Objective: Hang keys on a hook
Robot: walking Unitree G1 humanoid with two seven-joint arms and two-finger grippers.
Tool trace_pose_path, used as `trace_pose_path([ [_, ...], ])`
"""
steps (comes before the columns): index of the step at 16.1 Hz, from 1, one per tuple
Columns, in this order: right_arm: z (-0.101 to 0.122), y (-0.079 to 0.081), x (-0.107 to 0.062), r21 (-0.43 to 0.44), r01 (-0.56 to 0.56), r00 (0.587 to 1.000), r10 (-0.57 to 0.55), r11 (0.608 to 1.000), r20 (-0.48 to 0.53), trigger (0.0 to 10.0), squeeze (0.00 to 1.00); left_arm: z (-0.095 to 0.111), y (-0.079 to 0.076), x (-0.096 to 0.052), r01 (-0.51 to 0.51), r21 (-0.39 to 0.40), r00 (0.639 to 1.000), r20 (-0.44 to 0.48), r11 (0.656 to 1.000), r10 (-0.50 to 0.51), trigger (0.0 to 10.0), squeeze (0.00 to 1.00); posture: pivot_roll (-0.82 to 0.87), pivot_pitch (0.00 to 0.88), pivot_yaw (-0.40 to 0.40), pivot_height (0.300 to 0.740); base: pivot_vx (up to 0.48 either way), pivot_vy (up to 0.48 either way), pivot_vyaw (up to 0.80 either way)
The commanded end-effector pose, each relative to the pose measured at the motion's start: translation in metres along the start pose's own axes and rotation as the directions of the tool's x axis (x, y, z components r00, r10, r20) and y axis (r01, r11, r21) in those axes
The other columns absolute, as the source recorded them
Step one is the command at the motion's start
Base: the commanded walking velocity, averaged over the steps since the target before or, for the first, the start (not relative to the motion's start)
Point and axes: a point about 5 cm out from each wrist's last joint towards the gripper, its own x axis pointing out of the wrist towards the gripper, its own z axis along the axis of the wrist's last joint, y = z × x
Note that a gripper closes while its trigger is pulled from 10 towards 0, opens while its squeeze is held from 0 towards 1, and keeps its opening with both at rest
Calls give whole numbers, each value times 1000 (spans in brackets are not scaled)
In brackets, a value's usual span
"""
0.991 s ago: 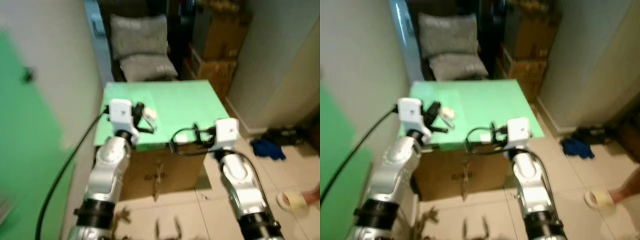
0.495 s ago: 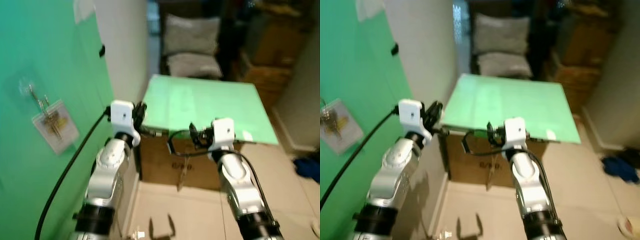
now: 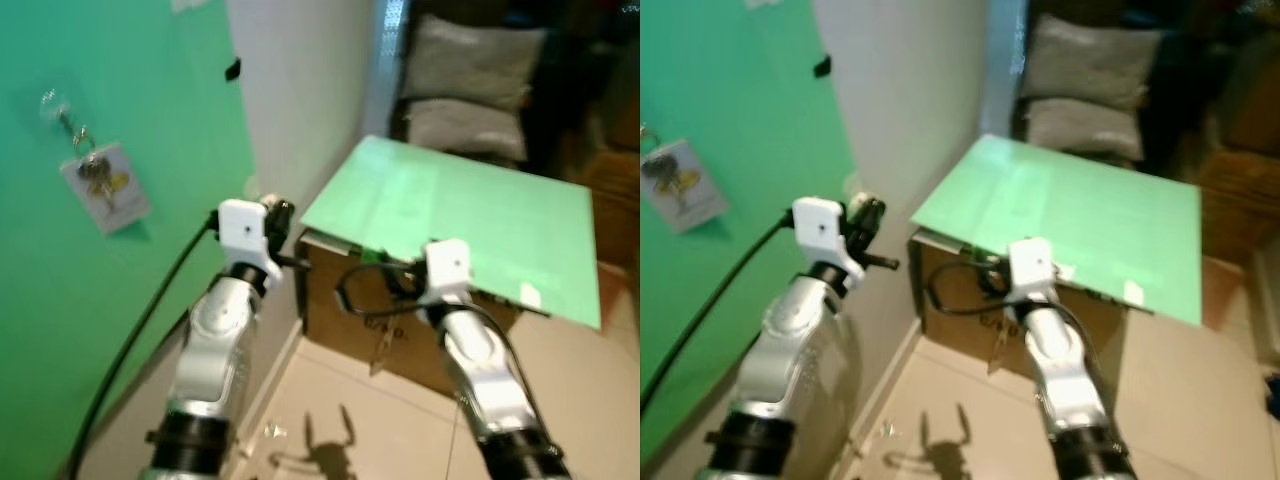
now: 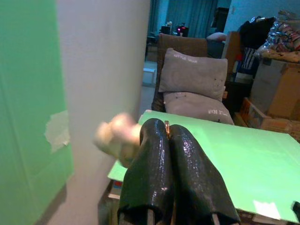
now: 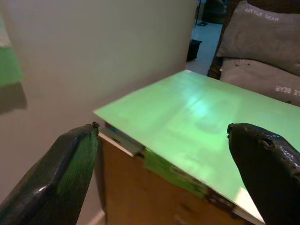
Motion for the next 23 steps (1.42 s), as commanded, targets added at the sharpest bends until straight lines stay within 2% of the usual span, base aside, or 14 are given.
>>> trace_pose_path([
  [1, 5, 2, 2, 8, -5, 1000, 5, 1000, 17, 10000, 227, 0, 6, 1, -25, 29, 1000, -6, 999, 25, 10000, 0, -62, 0, 11, 740, 0, 0, 594],
  [2, 5, 2, 2, 9, -8, 1000, 8, 1000, 18, 10000, 231, -2, 13, 1, -68, 31, 997, -23, 997, 69, 10000, 0, -61, 0, 11, 740, 0, 0, 581],
  [3, 5, 3, 2, 10, -12, 1000, 12, 1000, 18, 10000, 227, -3, 20, 1, -97, 1, 995, -35, 995, 97, 10000, 0, -57, 0, 9, 740, 0, 0, 556],
  [6, 5, 5, 3, 15, -31, 999, 30, 999, 20, 10000, 231, -3, 24, -1, -95, -8, 995, -36, 995, 95, 10000, 0, -46, 0, 2, 740, 0, 0, 556],
  [7, 5, 8, 5, 18, -51, 998, 50, 999, 23, 10000, 231, -6, 32, -6, -128, -3, 991, -46, 992, 127, 10000, 0, -35, 0, -3, 740, 0, 0, 544],
  [10, 8, 9, 8, 24, -66, 997, 65, 998, 30, 10000, 231, -3, 29, -9, -128, 15, 992, -23, 992, 128, 10000, 0, -27, 0, -13, 740, 0, -160, 544],
  [12, 7, 10, 8, 22, -77, 997, 76, 997, 29, 10000, 235, -2, 20, -15, -68, 9, 998, -16, 998, 68, 10000, 0, -22, 0, -16, 740, 0, -480, 528],
  [15, 6, 11, 8, 20, -86, 996, 86, 996, 24, 10000, 243, -4, 20, -18, -68, -5, 997, -22, 998, 68, 10000, 0, -18, 0, -18, 740, 0, -160, 529],
  [19, 5, 15, 8, 18, -100, 995, 99, 995, 26, 10000, 220, -3, 24, -14, -74, 55, 996, -36, 996, 76, 10000, 0, -18, 0, -18, 740, 0, 0, 397],
  [21, 5, 16, 7, 19, -103, 994, 102, 995, 27, 10000, 220, 4, 32, -10, -94, 78, 995, -22, 992, 96, 10000, 0, -20, 0, -15, 740, 0, 0, 0],
  [23, 4, 16, 7, 18, -107, 994, 107, 994, 22, 10000, 212, 26, 46, -2, -143, 79, 990, 27, 987, 141, 10000, 0, -22, 0, -14, 740, 0, 0, 0],
])
